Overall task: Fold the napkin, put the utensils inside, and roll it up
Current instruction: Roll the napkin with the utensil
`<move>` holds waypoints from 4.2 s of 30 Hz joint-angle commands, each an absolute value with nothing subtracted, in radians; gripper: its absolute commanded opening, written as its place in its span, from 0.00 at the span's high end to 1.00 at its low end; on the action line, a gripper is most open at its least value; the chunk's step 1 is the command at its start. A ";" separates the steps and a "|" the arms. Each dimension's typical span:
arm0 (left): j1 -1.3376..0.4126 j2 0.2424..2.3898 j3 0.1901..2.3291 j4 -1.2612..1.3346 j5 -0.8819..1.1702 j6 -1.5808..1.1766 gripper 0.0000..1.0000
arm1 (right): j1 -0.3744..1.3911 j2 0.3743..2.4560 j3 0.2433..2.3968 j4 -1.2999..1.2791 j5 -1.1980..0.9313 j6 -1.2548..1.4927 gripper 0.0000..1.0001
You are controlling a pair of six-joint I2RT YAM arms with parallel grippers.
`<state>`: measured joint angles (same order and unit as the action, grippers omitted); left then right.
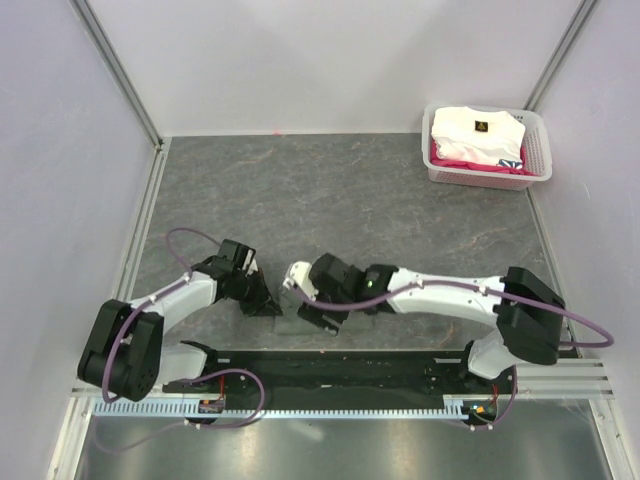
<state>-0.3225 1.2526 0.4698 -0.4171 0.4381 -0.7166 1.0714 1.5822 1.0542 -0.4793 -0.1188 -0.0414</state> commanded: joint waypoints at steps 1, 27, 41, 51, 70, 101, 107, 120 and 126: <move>-0.319 1.308 0.534 -0.448 0.414 -0.669 0.98 | 1.218 1.522 0.971 -0.305 0.222 -0.055 0.19; -0.319 1.439 0.644 -0.465 0.431 -0.609 0.98 | 1.260 1.750 0.965 -0.281 0.178 -0.097 0.51; -0.265 1.270 0.673 -0.577 0.322 -0.586 0.40 | 1.080 1.856 1.025 -0.400 -0.316 -0.063 0.76; -0.264 1.106 0.581 -0.523 0.385 -0.614 0.38 | 0.939 2.000 1.129 -0.512 -0.600 -0.094 0.76; -0.265 1.160 0.489 -0.361 0.466 -0.620 0.49 | 0.838 2.178 1.266 -0.653 -0.761 -0.155 0.76; -0.264 1.348 0.583 -0.505 0.417 -0.568 0.98 | 0.905 1.723 1.184 -0.470 -0.206 -0.095 0.25; -0.264 1.387 0.607 -0.515 0.420 -0.545 0.98 | 1.096 1.572 1.031 -0.368 0.078 -0.146 0.20; -0.264 1.404 0.615 -0.520 0.425 -0.534 0.98 | 1.207 1.669 1.009 -0.293 0.230 -0.181 0.20; -0.264 1.416 0.623 -0.520 0.423 -0.531 0.98 | 1.207 1.720 1.034 -0.301 0.186 -0.199 0.25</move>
